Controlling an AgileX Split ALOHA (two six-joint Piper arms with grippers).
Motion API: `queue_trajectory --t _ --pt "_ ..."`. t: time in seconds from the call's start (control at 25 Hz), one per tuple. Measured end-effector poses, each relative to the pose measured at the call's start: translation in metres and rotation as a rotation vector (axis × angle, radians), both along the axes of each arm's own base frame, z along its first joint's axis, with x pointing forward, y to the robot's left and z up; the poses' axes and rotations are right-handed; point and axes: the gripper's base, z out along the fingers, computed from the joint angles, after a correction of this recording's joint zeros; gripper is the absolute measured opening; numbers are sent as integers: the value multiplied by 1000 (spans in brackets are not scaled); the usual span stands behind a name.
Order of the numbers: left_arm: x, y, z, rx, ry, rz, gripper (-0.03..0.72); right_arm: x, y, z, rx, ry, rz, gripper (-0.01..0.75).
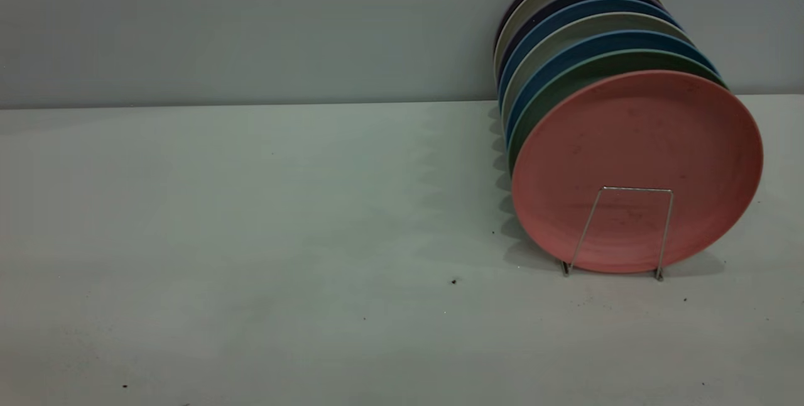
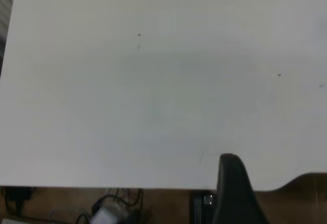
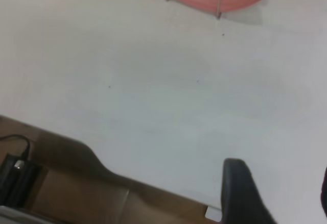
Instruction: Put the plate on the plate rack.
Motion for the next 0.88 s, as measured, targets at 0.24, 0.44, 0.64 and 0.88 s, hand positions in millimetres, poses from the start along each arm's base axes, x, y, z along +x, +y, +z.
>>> queue_trajectory --t 0.24,0.44,0.64,0.88 --pt "0 -1 -7 4 25 -38 468 -2 -2 -4 -25 17 -12 392" --pt "0 -1 -7 -24 22 -17 468 -4 -4 -5 -32 8 -33 392" --pt "0 0 -16 -37 60 4 468 -4 -4 -5 -28 8 -41 392" --pt "-7 0 -22 -38 60 6 445 -4 -5 -5 -28 8 -42 392"
